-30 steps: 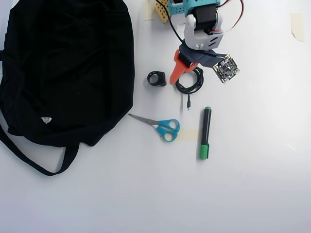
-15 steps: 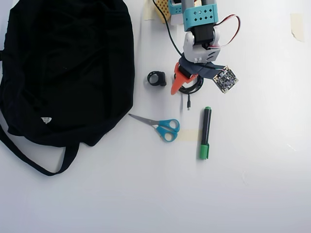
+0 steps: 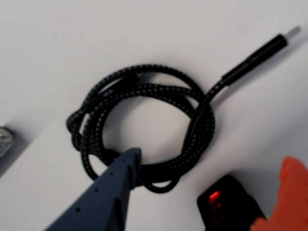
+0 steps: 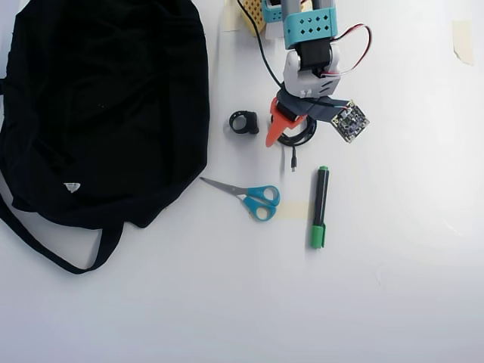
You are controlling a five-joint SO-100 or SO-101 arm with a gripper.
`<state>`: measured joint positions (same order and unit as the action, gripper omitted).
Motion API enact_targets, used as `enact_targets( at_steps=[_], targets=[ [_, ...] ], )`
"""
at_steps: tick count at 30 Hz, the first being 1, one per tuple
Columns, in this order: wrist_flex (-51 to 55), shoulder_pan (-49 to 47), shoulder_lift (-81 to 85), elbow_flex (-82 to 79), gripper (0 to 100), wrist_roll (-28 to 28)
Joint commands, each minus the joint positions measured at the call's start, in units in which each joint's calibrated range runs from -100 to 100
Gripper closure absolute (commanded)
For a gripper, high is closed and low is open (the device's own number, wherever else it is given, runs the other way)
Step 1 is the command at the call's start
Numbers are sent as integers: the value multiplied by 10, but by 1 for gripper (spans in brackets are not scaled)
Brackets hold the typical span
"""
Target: Put the cable into the black bag
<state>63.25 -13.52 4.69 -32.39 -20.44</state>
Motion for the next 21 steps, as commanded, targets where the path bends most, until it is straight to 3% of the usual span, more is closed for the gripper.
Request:
enact_targets(
  at_steps=[1,15,21],
  targets=[
    [-11,4,2,-1,63,-7],
    [-48,-3,2,-28,62,-10],
    [-61,-3,1,-40,49,-10]
  ],
)
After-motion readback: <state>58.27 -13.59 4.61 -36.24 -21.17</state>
